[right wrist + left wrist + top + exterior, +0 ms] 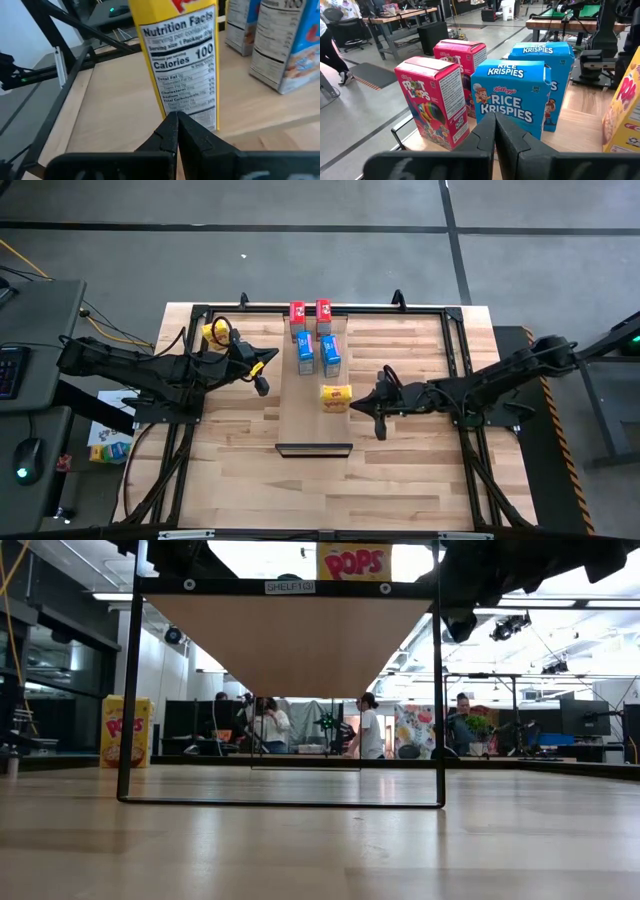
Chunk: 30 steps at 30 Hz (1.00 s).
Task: Stack cereal on shelf
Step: Put the right yellow cereal box on the shelf
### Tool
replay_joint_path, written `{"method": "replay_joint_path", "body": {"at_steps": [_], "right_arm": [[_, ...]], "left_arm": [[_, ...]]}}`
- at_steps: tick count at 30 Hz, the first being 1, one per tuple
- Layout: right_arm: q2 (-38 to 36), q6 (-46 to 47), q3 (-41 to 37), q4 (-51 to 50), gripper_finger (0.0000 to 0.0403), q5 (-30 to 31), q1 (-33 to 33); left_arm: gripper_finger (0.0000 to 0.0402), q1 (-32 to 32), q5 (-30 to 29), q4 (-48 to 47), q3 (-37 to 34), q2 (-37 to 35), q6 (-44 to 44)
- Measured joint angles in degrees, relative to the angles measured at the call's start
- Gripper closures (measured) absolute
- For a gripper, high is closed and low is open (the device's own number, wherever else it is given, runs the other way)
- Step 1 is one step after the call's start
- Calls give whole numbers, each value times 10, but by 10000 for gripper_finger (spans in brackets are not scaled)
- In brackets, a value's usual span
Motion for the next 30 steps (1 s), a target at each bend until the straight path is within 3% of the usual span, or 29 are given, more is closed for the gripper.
{"method": "replay_joint_path", "body": {"at_steps": [6,13,18,23,25,30], "right_arm": [[27,-9,1,64,403,-6,0],[101,-26,60,59,403,-50,1],[147,-51,142,-35,403,-81,12],[131,-66,209,-160,403,-78,40],[118,-70,232,-232,403,-53,55],[93,-63,251,-352,403,101,79]], "left_arm": [[402,0,0,0,0,0,0],[402,0,0,0,0,0,0],[402,0,4,-1,0,0,0],[401,0,56,-6,0,0,0],[401,-3,78,-7,0,0,0],[402,-20,110,8,1,25,-4]]}}
